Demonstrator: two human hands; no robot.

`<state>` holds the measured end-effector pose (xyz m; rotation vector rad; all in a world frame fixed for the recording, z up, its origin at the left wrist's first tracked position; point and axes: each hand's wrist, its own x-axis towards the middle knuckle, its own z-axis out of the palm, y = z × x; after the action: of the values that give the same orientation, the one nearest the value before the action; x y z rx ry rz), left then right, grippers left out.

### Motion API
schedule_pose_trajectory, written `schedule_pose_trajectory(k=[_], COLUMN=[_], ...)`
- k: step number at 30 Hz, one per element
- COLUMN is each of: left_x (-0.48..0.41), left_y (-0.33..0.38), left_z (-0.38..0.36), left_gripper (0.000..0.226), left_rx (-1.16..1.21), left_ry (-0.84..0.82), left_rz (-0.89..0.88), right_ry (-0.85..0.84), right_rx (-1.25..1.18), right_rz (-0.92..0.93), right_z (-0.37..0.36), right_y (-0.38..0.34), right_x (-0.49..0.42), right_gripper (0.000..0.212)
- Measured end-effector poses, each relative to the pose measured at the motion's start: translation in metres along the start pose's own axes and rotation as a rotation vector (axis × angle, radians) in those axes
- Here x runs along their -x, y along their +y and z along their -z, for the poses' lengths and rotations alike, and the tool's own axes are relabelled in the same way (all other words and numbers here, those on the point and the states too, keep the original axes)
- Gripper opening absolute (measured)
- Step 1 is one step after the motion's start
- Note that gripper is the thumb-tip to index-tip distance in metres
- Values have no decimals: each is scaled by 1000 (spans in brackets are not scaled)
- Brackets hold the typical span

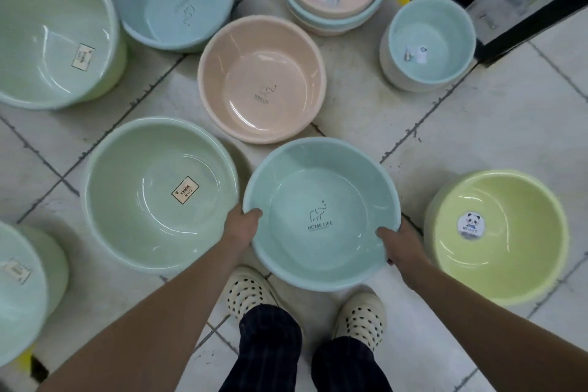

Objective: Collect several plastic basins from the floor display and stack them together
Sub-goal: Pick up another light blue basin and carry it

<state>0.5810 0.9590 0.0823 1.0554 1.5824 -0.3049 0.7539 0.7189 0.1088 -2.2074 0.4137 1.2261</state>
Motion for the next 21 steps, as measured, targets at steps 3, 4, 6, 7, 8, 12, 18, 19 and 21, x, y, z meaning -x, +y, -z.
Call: schedule_pose_trajectory(k=[3,4,6,7,8,12,18,19,21], left_x=[45,62,89,102,115,160,197,196,192], left_y=[25,38,67,82,98,154,221,230,245], left_z=[25,35,58,71,83,127,161,162,161], left_gripper=[23,20,16,16,17,26,32,31,28], left_rx=[76,101,177,223,265,349,355,359,384], left_ry=[6,10,23,24,19,-31,-27,-7,45], left_rz=[-18,-27,-34,-26,-13,5,1,-5,-3], right_ry=[36,38,42,44,42,52,-27,-47,-88], right_rx=[-13,-11,-5,0,6,85,160,156,160], right_rz=[30,44,73,84,94,136,165,170,173], right_z=[18,24,34,39,43,58,73,73,71], right_y=[-43,-60,-100,-122,-144,-234,-334,-346,-367], right_x=[45,60,89,103,118,164,180,176,161], right_gripper=[26,25,26,27,27,46,36,33,30])
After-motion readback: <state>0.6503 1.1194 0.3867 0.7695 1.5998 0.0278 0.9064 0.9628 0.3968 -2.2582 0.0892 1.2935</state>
